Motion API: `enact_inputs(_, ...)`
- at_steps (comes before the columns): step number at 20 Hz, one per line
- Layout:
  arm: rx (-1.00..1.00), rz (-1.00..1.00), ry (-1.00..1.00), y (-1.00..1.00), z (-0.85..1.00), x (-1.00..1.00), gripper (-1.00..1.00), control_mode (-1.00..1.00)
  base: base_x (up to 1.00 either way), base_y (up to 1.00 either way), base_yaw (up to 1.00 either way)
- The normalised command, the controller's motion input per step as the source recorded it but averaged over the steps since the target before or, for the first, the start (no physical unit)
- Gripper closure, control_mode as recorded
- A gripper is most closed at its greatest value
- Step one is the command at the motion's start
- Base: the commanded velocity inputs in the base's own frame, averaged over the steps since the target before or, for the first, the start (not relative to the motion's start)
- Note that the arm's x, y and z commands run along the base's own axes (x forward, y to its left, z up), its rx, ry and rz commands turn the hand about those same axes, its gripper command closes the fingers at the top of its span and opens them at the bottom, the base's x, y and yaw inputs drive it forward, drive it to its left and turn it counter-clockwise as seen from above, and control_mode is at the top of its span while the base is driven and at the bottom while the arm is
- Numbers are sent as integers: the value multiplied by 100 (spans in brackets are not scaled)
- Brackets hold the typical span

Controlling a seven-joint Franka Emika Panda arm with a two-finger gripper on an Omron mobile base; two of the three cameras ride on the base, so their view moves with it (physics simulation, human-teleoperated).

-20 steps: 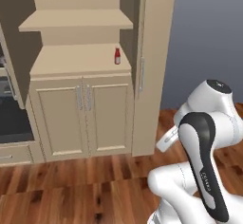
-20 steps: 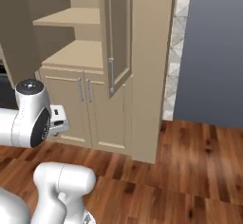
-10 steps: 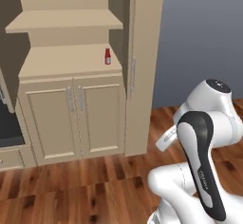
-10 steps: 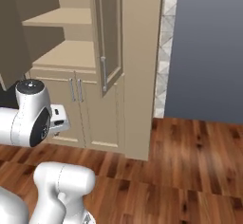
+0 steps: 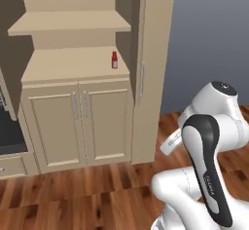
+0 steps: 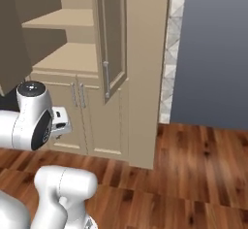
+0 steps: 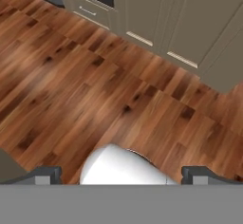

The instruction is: Collect the paprika, ketchup, and shaker from the cabinet and place them next to the stove.

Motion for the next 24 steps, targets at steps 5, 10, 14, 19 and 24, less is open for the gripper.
enact_inputs(5, 0, 0, 0, 0, 0, 0, -100, 100, 85, 15, 17)
enact_inputs(10, 0, 0, 0, 0, 0, 0, -100, 100, 39, 34, 3)
enact_inputs(14, 0, 0, 0, 0, 0, 0, -100, 100, 48, 51, -2)
enact_inputs(19, 0, 0, 0, 0, 0, 0, -100, 100, 27, 61, -18)
enact_inputs(24, 0, 0, 0, 0, 0, 0, -100, 100, 47, 46, -24)
